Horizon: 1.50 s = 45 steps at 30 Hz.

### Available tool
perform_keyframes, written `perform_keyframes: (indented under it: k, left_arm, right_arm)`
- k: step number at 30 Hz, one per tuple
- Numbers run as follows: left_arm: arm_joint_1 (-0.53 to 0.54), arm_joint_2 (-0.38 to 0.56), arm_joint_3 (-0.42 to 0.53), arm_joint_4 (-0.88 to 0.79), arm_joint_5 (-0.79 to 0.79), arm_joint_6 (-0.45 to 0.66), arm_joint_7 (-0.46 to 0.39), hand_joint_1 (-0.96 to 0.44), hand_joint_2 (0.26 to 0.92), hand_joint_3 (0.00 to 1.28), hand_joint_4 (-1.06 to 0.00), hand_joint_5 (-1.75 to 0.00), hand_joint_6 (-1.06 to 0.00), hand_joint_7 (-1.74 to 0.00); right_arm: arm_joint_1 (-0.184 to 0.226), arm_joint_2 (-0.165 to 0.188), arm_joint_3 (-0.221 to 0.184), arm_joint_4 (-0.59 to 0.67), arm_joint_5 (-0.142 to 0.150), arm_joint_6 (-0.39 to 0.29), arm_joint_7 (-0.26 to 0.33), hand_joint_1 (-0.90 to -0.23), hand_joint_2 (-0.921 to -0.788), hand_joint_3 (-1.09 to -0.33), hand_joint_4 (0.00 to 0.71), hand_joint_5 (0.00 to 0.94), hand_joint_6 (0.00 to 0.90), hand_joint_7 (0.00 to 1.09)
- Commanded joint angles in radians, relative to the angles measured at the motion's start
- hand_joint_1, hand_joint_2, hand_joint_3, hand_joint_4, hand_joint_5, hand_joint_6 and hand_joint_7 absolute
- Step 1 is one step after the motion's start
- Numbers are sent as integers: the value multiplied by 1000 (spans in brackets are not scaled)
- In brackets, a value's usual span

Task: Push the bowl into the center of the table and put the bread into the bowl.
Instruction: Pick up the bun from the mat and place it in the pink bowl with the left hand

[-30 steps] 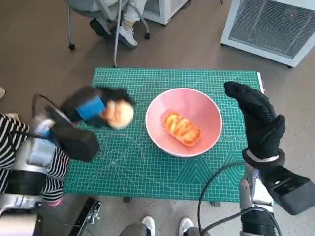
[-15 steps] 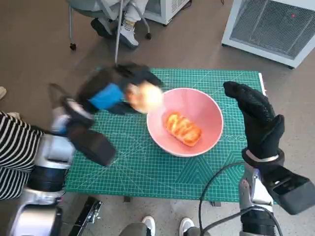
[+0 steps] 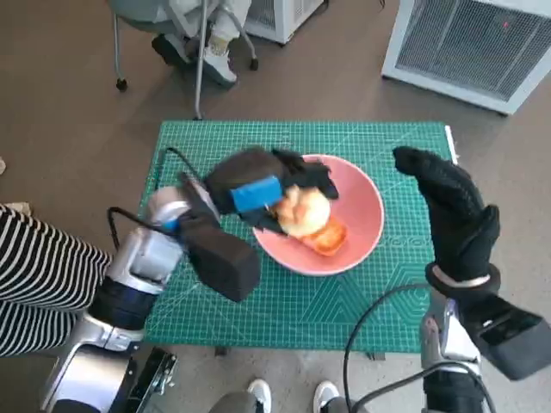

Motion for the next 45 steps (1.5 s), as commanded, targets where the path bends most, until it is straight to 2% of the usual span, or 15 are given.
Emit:
perform_keyframes:
  k: [1,5,16,21,30,38,45]
  left_arm:
    - [-41,17,-24,1,27,26,-60,-250,766,20,-85,-21,-206,-89]
    - [-40,11,-21,9,25,15,-58,-349,758,11,-19,-4,-158,-34]
    - [-39,-4,25,76,-53,-104,-5,-487,783,17,1,1,-129,-8]
    - [-54,-26,74,148,-161,-173,-16,-506,807,24,1,1,-130,-8]
    - [-43,-147,247,293,-495,-288,-49,-568,899,42,-2,-1,-177,-27]
    - [0,-270,368,267,-748,-283,-107,-623,920,193,-44,-14,-220,-43]
    - [51,-357,416,216,-837,-293,-101,-654,921,384,-61,-16,-190,-38]
  right_arm:
    - [28,-10,-7,-6,9,17,2,-689,-921,-669,106,0,12,486]
    - [29,-11,-10,-14,9,23,0,-689,-921,-670,110,2,11,486]
    - [25,-10,-17,-22,4,30,-8,-690,-921,-670,112,3,9,487]
    - [19,-14,-22,-17,3,29,-7,-689,-921,-670,113,3,9,488]
    - [-8,-25,-30,-4,4,35,-7,-685,-921,-671,120,6,13,489]
    - [-49,-39,-37,-25,-9,65,-34,-676,-921,-672,123,6,16,488]
    - [-96,-48,-43,-25,-23,91,-63,-674,-921,-675,123,5,18,485]
